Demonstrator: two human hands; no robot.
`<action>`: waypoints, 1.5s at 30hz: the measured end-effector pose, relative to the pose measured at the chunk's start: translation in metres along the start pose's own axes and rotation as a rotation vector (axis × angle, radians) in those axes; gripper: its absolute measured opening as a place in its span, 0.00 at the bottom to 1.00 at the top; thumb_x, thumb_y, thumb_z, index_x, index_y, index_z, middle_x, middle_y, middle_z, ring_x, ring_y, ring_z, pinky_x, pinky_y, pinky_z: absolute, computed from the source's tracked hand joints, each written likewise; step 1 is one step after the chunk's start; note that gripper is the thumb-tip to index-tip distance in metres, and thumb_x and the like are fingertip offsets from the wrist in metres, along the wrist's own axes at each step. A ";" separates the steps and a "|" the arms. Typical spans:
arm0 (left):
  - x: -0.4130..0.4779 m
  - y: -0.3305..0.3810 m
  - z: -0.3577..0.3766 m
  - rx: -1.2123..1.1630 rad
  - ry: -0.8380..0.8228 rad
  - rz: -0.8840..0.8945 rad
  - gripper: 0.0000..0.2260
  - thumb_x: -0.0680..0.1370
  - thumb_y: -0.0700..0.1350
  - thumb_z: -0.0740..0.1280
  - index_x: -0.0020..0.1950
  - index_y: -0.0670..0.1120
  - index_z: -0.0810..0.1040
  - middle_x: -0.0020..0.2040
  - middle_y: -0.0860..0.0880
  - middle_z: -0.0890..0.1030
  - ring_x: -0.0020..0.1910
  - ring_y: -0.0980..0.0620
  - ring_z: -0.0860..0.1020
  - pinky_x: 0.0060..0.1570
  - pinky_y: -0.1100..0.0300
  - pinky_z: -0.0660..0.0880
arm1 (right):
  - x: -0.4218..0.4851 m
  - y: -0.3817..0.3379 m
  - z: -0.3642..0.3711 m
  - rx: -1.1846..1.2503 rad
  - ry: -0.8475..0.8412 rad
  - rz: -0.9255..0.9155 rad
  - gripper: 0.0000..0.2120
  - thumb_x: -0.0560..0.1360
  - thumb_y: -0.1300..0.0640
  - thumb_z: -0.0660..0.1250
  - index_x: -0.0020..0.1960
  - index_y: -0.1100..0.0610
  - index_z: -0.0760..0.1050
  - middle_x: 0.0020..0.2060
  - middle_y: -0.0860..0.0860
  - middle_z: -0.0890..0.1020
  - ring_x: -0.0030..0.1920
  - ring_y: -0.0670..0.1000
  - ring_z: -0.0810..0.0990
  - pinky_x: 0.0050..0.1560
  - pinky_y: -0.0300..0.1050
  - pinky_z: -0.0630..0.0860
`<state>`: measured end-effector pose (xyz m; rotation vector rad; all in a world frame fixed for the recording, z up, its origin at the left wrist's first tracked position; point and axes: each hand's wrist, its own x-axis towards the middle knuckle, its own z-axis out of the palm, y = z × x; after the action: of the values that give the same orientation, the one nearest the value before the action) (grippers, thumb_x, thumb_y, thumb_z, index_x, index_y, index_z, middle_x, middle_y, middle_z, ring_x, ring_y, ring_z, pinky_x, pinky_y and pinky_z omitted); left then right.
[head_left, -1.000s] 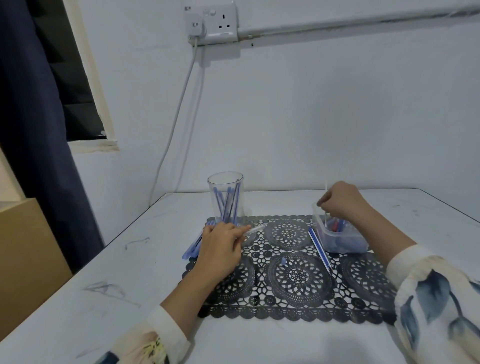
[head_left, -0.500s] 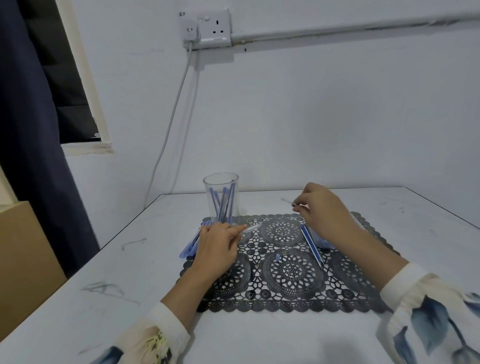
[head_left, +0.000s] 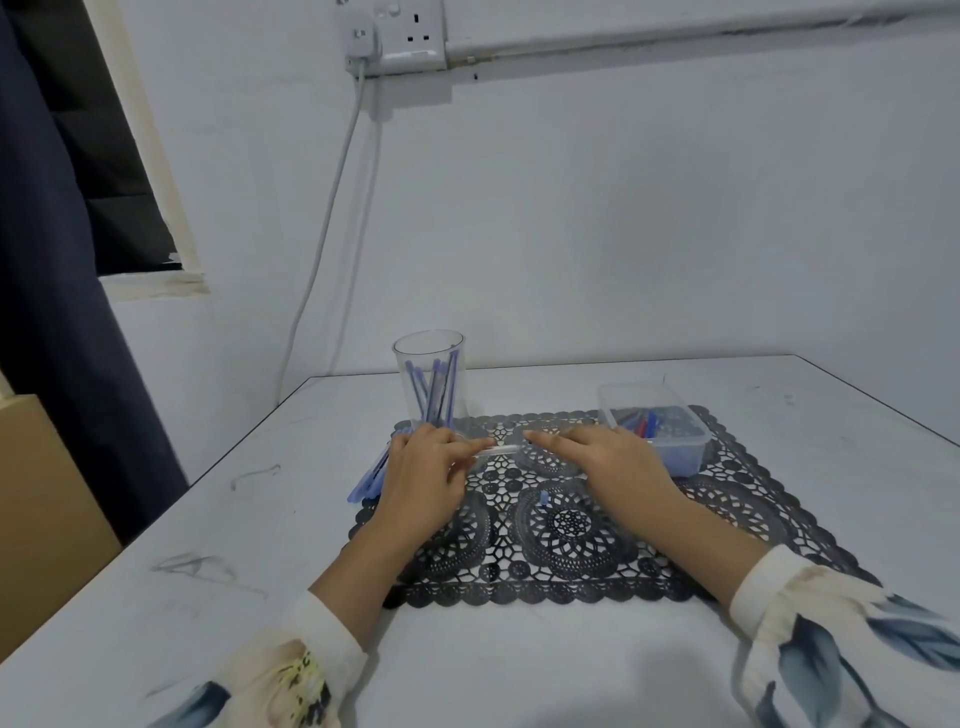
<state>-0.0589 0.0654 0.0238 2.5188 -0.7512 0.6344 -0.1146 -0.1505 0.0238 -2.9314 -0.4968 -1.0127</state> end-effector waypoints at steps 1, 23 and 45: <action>0.000 0.000 0.000 0.000 0.001 0.003 0.18 0.77 0.41 0.64 0.62 0.60 0.75 0.48 0.57 0.79 0.52 0.55 0.70 0.55 0.57 0.60 | -0.001 0.001 0.002 -0.002 -0.005 -0.002 0.39 0.54 0.67 0.80 0.62 0.48 0.76 0.38 0.50 0.83 0.34 0.50 0.81 0.31 0.44 0.78; -0.001 0.003 0.000 -0.056 0.037 0.055 0.17 0.75 0.40 0.67 0.60 0.57 0.78 0.44 0.55 0.79 0.47 0.55 0.69 0.48 0.58 0.59 | 0.000 0.006 0.022 -0.041 0.164 -0.074 0.34 0.58 0.67 0.79 0.61 0.48 0.77 0.41 0.50 0.84 0.39 0.51 0.82 0.38 0.49 0.80; -0.002 0.006 -0.004 -0.029 0.041 0.054 0.19 0.75 0.39 0.67 0.61 0.57 0.77 0.45 0.55 0.79 0.49 0.54 0.70 0.50 0.60 0.60 | -0.001 -0.001 0.008 -0.078 0.259 0.227 0.12 0.69 0.48 0.72 0.41 0.57 0.83 0.34 0.52 0.83 0.34 0.52 0.81 0.30 0.42 0.76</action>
<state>-0.0652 0.0634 0.0273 2.4588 -0.8101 0.6860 -0.1107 -0.1489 0.0172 -2.7749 -0.1178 -1.3765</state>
